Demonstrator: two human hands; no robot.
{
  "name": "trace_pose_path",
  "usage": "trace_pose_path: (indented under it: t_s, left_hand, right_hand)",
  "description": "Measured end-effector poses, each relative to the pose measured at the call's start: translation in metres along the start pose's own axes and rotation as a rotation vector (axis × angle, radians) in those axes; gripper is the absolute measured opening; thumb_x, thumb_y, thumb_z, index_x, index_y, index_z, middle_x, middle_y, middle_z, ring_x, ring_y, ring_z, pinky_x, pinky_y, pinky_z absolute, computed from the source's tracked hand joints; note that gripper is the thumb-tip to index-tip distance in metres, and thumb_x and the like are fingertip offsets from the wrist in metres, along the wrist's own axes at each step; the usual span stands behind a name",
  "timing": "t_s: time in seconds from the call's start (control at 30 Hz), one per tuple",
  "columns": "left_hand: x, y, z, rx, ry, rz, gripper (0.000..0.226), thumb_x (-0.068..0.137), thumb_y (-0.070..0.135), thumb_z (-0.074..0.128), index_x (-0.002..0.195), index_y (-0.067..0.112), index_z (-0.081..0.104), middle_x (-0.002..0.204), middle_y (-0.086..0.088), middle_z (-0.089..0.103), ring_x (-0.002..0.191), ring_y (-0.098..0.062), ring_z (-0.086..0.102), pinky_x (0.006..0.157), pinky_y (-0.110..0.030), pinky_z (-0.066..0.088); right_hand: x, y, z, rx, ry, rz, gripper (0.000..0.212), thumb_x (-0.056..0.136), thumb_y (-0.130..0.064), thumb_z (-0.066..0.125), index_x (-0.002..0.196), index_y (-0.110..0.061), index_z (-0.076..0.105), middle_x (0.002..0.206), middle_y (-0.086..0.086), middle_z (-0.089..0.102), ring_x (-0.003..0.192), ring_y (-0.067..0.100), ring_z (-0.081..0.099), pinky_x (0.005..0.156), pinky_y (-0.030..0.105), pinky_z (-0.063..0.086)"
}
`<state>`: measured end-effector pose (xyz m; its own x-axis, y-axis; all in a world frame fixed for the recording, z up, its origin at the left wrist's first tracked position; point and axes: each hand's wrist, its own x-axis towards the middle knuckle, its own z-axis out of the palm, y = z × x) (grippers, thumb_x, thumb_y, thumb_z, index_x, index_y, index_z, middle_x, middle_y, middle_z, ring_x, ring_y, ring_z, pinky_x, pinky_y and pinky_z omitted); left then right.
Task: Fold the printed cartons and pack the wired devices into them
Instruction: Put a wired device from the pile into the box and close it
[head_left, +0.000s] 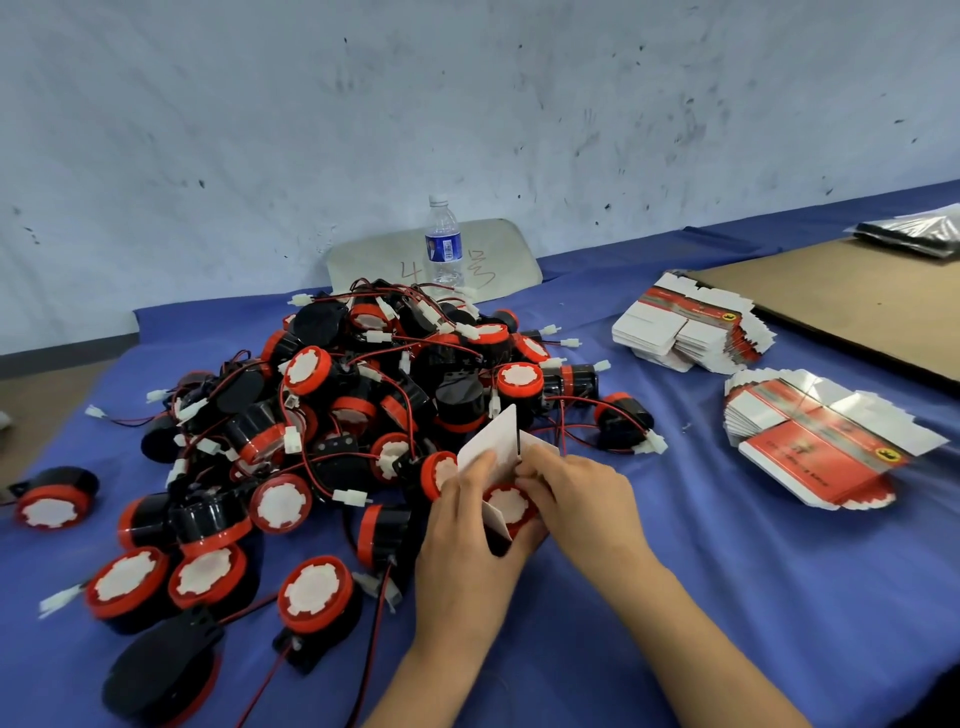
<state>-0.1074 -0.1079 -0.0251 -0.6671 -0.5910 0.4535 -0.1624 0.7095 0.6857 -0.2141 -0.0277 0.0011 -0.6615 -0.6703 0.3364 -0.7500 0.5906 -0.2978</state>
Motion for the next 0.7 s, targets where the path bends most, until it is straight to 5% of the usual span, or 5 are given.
trace_pose_path:
  t_s: [0.1,0.2,0.4,0.57,0.7]
  left_hand:
    - [-0.0002,-0.0009,-0.002,-0.053,-0.003,-0.029,0.078,0.073,0.049,0.075,0.133,0.059,0.026,0.109,0.011,0.059,0.09,-0.006,0.055,0.069,-0.016,0.042]
    - [-0.0014,0.0009,-0.0022,-0.048,-0.003,-0.012,0.088,0.075,0.044,0.075,0.139,0.055,0.016,0.145,0.009,0.042,0.109,0.001,0.048,0.083,-0.012,0.04]
    - [0.0024,0.0001,-0.0025,-0.025,-0.018,0.007,0.093,0.079,0.043,0.071,0.143,0.045,0.004,0.154,-0.002,0.03,0.101,0.034,0.028,0.086,0.0,0.028]
    - [0.0029,0.0013,-0.0049,-0.022,-0.03,0.016,0.09,0.082,0.048,0.065,0.14,0.051,-0.004,0.155,0.001,0.028,0.136,-0.012,0.037,0.1,-0.025,0.04]
    - [0.0032,0.003,-0.0055,-0.011,-0.055,0.011,0.086,0.074,0.063,0.048,0.139,0.052,-0.007,0.155,0.002,0.028,0.124,-0.005,0.043,0.094,-0.019,0.041]
  right_hand:
    - [0.0028,0.005,-0.0014,-0.055,-0.093,0.015,0.036,0.102,-0.045,0.029,0.112,-0.021,0.054,0.096,0.005,0.065,0.09,0.028,0.058,0.061,0.031,0.032]
    - [0.0015,0.0095,-0.0048,-0.02,-0.127,-0.02,0.035,0.097,-0.051,0.037,0.098,-0.028,0.064,0.088,-0.002,0.066,0.086,0.021,0.057,0.058,0.03,0.033]
    - [-0.0002,0.0121,-0.0058,0.127,-0.159,-0.064,0.031,0.093,-0.023,0.043,0.107,-0.032,0.069,0.096,-0.01,0.068,0.092,0.017,0.055,0.071,0.033,0.049]
    - [-0.0014,0.0097,-0.003,0.294,0.012,-0.083,0.023,0.091,-0.017,0.054,0.11,-0.028,0.06,0.094,-0.014,0.067,0.085,0.017,0.061,0.067,0.038,0.051]
    - [-0.0033,0.0031,-0.0038,0.282,0.232,-0.082,0.019,0.079,-0.015,0.071,0.091,-0.026,0.063,0.118,-0.02,0.049,0.085,0.01,0.055,0.051,0.034,0.048]
